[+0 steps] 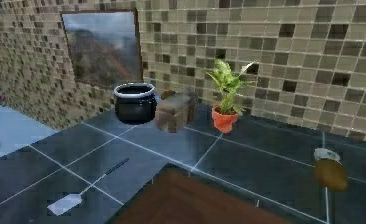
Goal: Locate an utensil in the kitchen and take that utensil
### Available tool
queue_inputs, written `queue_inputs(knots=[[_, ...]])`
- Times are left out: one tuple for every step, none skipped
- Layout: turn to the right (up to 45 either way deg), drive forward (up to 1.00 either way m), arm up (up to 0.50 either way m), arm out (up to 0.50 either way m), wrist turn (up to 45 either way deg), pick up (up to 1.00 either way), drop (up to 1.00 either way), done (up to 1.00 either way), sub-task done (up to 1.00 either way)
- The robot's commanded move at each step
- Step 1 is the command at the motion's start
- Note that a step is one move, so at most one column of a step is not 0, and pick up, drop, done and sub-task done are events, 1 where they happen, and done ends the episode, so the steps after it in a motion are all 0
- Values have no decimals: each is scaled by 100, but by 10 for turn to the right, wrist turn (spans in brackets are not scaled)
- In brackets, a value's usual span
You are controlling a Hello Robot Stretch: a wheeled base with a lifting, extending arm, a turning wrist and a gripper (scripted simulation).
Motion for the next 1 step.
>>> queue_inputs(knots=[[-450, 0, 0, 0, 0, 0, 0, 0, 0]])
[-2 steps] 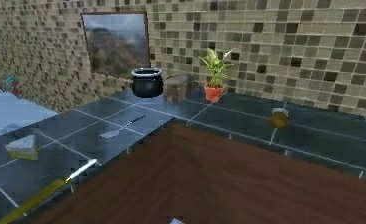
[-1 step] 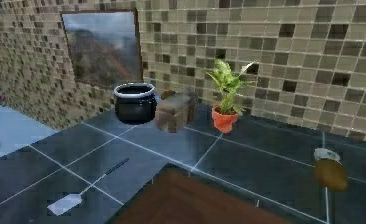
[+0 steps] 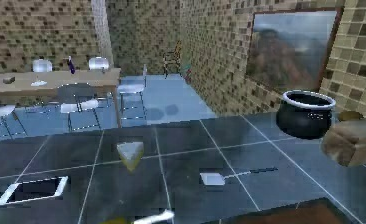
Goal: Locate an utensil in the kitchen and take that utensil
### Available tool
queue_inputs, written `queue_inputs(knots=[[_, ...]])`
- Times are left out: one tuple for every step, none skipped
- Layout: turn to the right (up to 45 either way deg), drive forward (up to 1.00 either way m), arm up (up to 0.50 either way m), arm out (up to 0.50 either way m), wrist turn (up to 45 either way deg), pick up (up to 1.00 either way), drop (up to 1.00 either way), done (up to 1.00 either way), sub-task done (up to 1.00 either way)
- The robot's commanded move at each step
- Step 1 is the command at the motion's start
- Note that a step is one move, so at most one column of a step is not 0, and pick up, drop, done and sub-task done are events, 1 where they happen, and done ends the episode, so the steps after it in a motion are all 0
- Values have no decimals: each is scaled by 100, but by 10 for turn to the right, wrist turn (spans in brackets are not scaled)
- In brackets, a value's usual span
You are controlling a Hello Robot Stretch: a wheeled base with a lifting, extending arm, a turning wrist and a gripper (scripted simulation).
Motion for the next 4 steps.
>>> queue_inputs(knots=[[-450, 0, 0, 0, 0, 0, 0, 0, 0], [-180, 0, 0, 0, 0, 0, 0, 0, 0], [0, 0, 50, 0, 0, 0, 0, 0, 0], [0, 0, 38, 0, 0, 0, 0, 0, 0]])
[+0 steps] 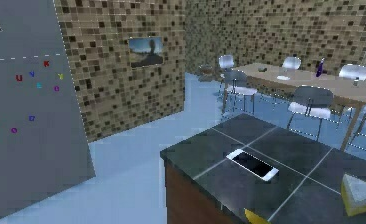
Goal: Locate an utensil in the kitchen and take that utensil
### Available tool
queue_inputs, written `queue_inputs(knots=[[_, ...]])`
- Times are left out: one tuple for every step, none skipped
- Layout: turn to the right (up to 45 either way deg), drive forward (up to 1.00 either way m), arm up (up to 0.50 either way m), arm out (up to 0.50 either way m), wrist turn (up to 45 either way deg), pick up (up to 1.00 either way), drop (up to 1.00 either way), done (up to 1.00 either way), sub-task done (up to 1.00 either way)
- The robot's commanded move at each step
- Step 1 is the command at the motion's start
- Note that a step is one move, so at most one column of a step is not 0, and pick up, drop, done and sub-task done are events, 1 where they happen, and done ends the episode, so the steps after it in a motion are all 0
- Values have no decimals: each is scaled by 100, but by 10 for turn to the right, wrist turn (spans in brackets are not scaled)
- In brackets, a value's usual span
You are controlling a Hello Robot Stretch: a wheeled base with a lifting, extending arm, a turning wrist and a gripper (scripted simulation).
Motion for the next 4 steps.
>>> queue_inputs(knots=[[0, 0, 0, 36, 0, 0, 0, 0, 0], [0, 0, 0, 0, 450, 0, 0, 0, 0], [0, 0, 0, 0, 450, 0, 0, 0, 0], [0, 0, 0, 0, 330, 0, 0, 0, 0]])
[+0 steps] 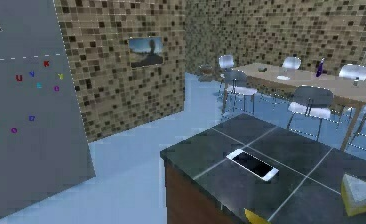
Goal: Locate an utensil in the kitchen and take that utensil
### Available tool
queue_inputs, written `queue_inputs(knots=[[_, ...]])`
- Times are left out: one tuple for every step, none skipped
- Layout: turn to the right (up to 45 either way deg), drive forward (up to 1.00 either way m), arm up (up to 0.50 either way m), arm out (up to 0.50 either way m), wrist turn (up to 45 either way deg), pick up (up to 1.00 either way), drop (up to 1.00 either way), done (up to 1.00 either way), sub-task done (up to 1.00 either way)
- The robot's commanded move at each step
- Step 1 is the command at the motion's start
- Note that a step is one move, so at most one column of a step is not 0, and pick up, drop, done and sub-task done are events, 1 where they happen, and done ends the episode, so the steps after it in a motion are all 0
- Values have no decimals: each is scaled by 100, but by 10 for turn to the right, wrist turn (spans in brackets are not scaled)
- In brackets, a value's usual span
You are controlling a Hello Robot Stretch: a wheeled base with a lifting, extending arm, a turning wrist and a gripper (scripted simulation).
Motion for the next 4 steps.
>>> queue_inputs(knots=[[0, 0, -16, 0, 0, 0, 0, 0, 0], [0, 0, 0, 0, 0, 100, 0, 0, 0], [0, 0, 10, 0, 0, 0, 0, 0, 0], [0, 0, 0, 0, 0, 0, 0, 100, 0]])
